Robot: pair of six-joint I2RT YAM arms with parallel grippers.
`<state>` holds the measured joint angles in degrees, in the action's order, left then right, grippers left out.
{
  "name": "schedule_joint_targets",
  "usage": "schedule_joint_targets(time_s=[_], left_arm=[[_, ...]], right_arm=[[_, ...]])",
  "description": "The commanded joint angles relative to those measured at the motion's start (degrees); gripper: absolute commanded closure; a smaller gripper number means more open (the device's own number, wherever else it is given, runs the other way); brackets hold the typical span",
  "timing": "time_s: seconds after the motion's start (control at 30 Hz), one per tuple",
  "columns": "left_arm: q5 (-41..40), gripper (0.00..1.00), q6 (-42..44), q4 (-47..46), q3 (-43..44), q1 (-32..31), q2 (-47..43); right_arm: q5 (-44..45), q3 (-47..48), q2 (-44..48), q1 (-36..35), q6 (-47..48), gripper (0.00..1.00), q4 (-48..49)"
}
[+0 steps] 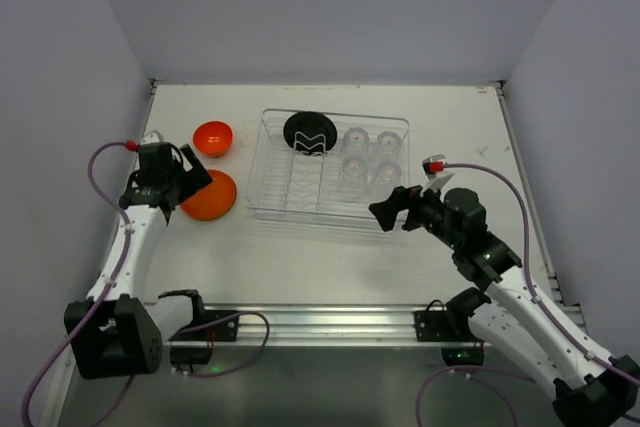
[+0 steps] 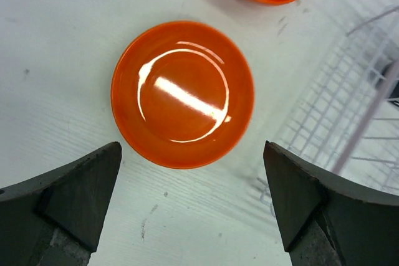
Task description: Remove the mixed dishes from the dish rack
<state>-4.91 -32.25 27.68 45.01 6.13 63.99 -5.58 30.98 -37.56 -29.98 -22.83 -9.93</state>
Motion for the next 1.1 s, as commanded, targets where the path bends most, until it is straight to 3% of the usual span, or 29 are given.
schedule_joint_targets(time_s=[0.0, 0.23, 0.47, 0.7, 0.87, 0.93, 1.07], left_arm=[[-2.21, 0.00, 5.88, 7.02, 6.92, -2.26, -9.11], [-1.76, 0.00, 12.65, 9.24, 7.90, -2.79, -22.23], [-1.69, 0.00, 8.78, 3.79, 0.09, -2.97, -26.19], [1.74, 0.00, 9.49, 2.29, -1.33, -2.97, -26.81], [3.15, 0.00, 10.01, 2.03, -1.33, -2.97, -25.14], [3.24, 0.00, 10.01, 2.03, -1.33, -2.97, -24.79], [3.76, 0.00, 10.10, 1.85, -1.51, -2.97, -25.05]], right_arm=[[-1.53, 3.55, -2.25, 0.09, 1.65, 0.01, 0.44], [-7.86, 8.30, -10.50, 0.01, 0.15, 0.01, 5.97], [-5.58, 23.13, -31.58, 0.01, 4.97, 0.03, 6.78], [-3.46, 52.46, -54.79, 0.01, 22.27, 0.08, -6.66], [-4.87, 64.71, -69.89, 0.01, 34.24, 0.10, -10.98], [-7.06, 70.43, -73.60, 0.01, 41.44, 0.21, -13.97], [-5.22, 76.41, -81.25, 0.01, 49.00, 0.32, -15.81]])
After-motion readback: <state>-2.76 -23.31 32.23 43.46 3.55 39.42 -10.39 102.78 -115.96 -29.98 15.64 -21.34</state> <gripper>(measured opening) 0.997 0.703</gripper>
